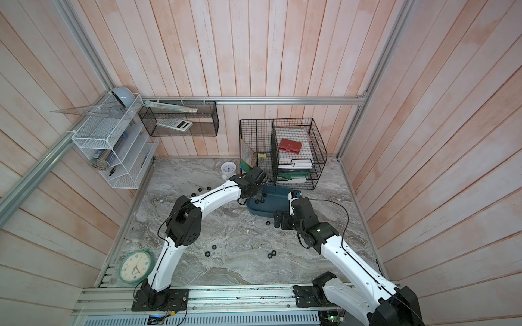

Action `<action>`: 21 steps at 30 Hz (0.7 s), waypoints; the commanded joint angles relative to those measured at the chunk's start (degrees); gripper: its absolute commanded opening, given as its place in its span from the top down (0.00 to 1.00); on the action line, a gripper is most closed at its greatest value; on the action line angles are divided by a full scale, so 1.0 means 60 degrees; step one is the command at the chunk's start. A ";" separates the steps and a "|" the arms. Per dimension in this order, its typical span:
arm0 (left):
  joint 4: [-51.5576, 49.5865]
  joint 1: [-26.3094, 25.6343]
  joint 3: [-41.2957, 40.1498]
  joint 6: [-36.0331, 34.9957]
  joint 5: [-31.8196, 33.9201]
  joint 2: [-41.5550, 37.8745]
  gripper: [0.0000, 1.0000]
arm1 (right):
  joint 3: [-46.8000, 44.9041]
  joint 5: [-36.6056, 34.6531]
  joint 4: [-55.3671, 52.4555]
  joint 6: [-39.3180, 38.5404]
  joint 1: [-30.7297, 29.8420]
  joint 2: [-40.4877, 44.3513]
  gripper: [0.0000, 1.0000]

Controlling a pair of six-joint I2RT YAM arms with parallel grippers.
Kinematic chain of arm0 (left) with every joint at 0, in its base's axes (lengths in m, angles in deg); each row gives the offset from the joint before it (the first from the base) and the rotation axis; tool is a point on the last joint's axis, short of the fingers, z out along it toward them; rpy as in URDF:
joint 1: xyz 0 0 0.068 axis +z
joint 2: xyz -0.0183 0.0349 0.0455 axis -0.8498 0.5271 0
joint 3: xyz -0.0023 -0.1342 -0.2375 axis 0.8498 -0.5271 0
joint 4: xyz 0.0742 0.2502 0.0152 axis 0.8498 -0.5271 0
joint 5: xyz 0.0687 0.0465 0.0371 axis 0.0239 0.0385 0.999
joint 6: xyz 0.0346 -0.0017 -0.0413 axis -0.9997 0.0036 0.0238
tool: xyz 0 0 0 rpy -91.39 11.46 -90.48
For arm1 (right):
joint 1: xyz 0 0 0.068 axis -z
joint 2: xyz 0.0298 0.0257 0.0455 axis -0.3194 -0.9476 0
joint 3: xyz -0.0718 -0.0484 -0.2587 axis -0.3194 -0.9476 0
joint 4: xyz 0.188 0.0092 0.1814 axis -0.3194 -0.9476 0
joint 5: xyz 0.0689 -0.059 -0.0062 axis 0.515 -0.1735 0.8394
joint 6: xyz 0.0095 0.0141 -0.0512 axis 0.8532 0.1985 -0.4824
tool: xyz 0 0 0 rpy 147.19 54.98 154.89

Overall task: Put the nuts on the desktop into the storage box
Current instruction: Place the nut in the storage box.

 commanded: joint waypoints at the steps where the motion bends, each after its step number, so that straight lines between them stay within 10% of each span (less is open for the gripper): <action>1: 0.0073 0.0066 0.0306 -0.0135 0.0101 0.0296 0.76 | -0.0010 -0.0187 -0.0189 -0.0030 -0.0005 0.0029 0.02; 9: 0.0024 0.0067 0.0208 0.0001 -0.0079 0.0303 0.76 | -0.0004 -0.0182 -0.0117 -0.0012 -0.0005 -0.0070 0.02; 21: -0.0067 0.0056 0.0048 0.0213 -0.0194 -0.0261 0.49 | -0.0039 -0.0115 -0.0018 -0.0016 -0.0007 -0.0143 0.02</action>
